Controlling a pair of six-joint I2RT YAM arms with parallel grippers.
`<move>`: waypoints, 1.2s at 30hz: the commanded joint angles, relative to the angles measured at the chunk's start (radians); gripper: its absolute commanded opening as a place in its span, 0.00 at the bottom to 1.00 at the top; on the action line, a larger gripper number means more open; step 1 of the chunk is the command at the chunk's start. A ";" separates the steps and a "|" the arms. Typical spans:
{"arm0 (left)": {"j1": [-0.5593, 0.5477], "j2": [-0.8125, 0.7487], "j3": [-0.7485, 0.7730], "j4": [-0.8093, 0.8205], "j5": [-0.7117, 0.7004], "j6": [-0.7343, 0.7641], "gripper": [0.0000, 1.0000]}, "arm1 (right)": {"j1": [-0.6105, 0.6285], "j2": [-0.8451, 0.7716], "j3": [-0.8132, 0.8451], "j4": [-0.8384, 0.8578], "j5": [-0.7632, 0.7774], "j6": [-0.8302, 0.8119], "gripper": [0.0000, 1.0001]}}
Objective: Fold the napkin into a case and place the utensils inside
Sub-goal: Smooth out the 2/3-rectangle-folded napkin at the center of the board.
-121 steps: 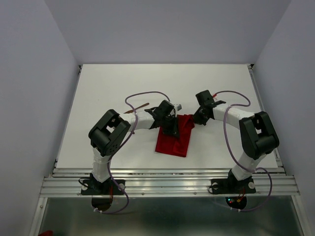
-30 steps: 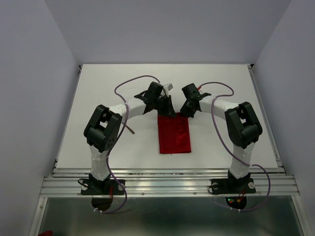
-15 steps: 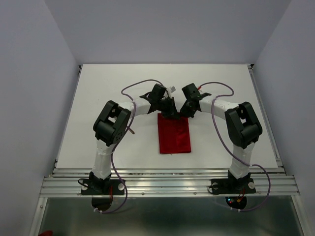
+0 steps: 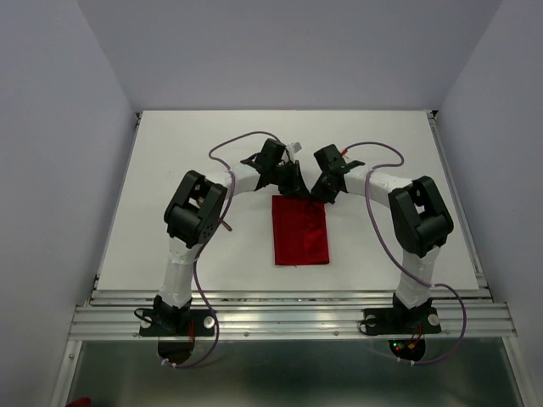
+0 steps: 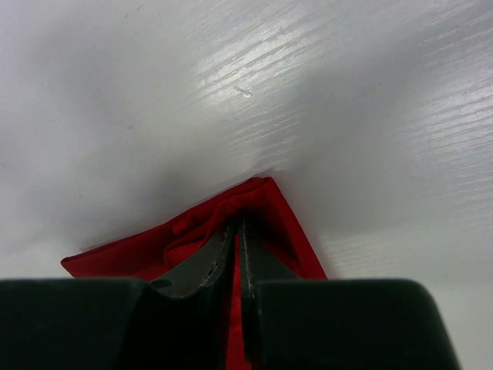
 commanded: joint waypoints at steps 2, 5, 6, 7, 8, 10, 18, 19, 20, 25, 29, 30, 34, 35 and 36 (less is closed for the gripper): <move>0.011 0.039 0.072 -0.013 0.011 0.034 0.00 | 0.008 -0.041 -0.008 -0.023 0.004 0.003 0.11; 0.011 0.085 0.111 -0.040 0.034 0.045 0.00 | 0.008 -0.049 -0.002 -0.021 0.004 0.001 0.12; 0.011 0.101 0.119 -0.056 0.032 0.054 0.00 | 0.008 -0.050 0.001 -0.021 0.006 0.001 0.12; 0.011 0.105 0.124 -0.061 0.025 0.059 0.00 | 0.008 -0.050 0.007 -0.023 0.004 0.001 0.12; 0.011 0.107 0.131 -0.064 0.017 0.063 0.00 | 0.008 -0.050 0.010 -0.024 0.004 0.000 0.12; 0.013 0.113 0.138 -0.087 0.005 0.080 0.00 | 0.008 -0.053 0.014 -0.029 0.004 -0.002 0.12; 0.014 0.115 0.115 -0.096 -0.018 0.096 0.00 | 0.008 -0.081 0.020 -0.037 0.027 -0.011 0.12; 0.014 0.113 0.113 -0.096 -0.018 0.099 0.00 | 0.008 -0.085 0.023 -0.038 0.036 -0.014 0.12; 0.014 0.115 0.112 -0.099 -0.018 0.105 0.00 | 0.008 -0.093 0.029 -0.041 0.054 -0.022 0.12; 0.014 0.118 0.113 -0.107 -0.012 0.119 0.00 | 0.008 -0.081 0.072 -0.064 0.091 -0.053 0.13; 0.014 0.116 0.119 -0.113 -0.011 0.128 0.00 | 0.008 -0.029 0.095 -0.081 0.090 -0.057 0.13; 0.014 0.118 0.118 -0.111 -0.011 0.128 0.00 | 0.008 -0.017 0.095 -0.081 0.090 -0.057 0.13; 0.014 0.115 0.118 -0.119 -0.008 0.139 0.00 | 0.008 0.046 0.106 -0.101 0.084 -0.065 0.13; 0.014 0.113 0.116 -0.121 -0.006 0.142 0.00 | 0.008 0.049 0.098 -0.100 0.085 -0.060 0.12; 0.014 0.113 0.115 -0.121 -0.005 0.143 0.00 | 0.008 0.053 0.089 -0.100 0.087 -0.056 0.12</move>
